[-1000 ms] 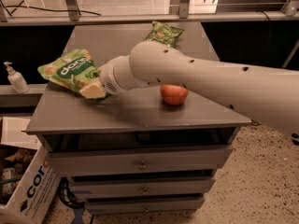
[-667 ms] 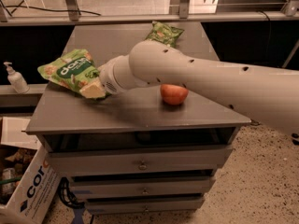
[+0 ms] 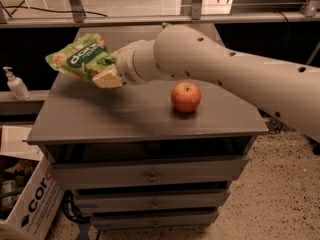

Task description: Move green rice chip bag near green jalapeno chip bag

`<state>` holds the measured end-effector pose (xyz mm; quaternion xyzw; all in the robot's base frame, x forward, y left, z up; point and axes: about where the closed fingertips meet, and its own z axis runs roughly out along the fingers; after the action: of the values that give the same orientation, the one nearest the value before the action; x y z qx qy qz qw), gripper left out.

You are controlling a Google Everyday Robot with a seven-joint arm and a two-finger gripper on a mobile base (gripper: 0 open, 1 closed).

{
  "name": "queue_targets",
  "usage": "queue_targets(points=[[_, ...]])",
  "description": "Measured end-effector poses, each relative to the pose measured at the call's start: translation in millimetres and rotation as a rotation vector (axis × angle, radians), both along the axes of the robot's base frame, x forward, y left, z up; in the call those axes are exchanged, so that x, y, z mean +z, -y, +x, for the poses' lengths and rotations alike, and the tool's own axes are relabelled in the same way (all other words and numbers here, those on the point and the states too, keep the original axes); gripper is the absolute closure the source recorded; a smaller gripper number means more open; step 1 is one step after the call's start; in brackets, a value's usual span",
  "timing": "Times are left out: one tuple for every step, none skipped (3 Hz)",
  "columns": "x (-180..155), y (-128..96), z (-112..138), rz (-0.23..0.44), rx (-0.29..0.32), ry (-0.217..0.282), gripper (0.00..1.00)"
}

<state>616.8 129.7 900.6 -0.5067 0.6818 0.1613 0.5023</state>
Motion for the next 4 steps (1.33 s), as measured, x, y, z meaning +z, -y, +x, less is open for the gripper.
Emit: queue_targets(points=[[16.6,7.4,1.1,-0.044,0.003,0.059,1.00],[25.2,15.5,10.1,-0.136,0.000,0.104,1.00],[30.2,29.7,27.7,-0.261,-0.011,0.157,1.00],[35.2,50.6,46.5,-0.385,-0.041,0.197,1.00]])
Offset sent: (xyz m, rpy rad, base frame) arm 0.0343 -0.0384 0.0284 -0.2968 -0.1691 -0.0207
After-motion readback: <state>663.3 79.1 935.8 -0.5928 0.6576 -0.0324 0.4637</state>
